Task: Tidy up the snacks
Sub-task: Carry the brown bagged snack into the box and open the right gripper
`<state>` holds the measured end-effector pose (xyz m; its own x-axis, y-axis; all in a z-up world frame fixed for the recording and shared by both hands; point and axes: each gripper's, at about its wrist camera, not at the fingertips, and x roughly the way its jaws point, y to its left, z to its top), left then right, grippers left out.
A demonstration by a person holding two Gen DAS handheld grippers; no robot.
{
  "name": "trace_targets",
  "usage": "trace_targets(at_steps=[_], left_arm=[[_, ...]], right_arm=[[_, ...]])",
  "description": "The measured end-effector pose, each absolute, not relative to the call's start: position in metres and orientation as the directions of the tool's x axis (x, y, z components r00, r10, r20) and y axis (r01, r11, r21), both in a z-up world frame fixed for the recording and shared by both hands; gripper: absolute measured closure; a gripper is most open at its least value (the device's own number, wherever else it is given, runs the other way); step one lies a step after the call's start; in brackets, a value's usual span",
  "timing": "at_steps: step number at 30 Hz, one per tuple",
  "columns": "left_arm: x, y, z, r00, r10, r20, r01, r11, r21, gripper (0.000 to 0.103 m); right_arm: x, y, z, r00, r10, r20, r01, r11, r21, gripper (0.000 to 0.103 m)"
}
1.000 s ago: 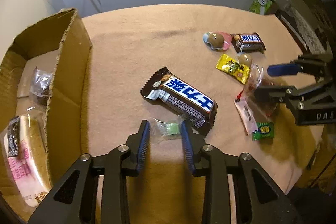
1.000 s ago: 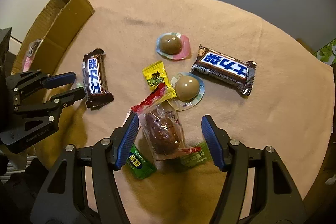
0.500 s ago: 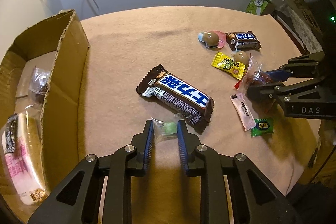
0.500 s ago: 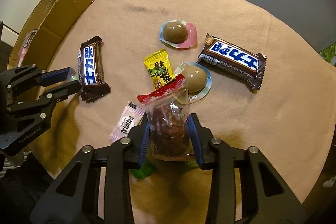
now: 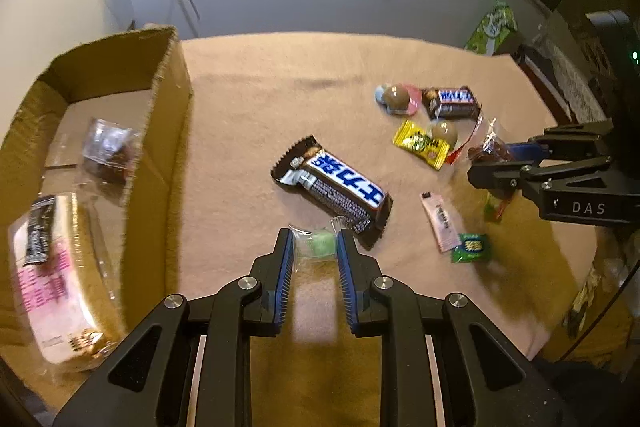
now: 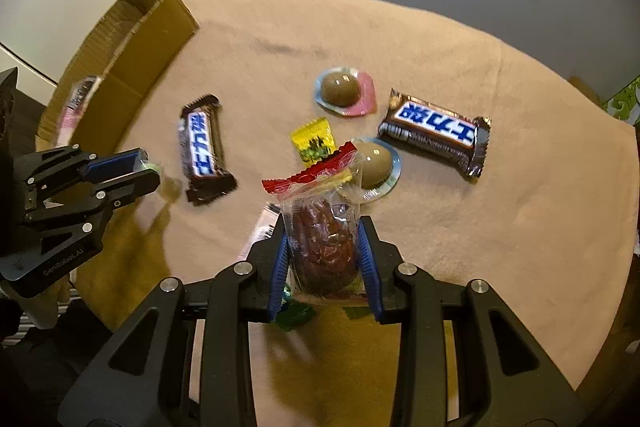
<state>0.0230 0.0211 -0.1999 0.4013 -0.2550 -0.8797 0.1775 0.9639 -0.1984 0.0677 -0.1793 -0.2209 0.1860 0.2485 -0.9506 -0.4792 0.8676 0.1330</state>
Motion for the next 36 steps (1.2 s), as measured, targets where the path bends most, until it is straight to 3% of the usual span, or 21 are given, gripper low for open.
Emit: trace_targets(at_steps=[16, 36], left_arm=[[0.010, 0.072, -0.156, 0.517, -0.195, -0.833, 0.044, 0.978, -0.202, 0.082], [-0.014, 0.134, -0.155, 0.554, -0.113, -0.824, -0.105, 0.973, -0.205, 0.082]], right_arm=[[0.068, -0.122, -0.164, 0.218, 0.359, -0.907, -0.587, 0.791, 0.172, 0.069], [0.092, 0.010, -0.142, 0.192, 0.398, -0.897, -0.735, 0.664, 0.137, 0.069]])
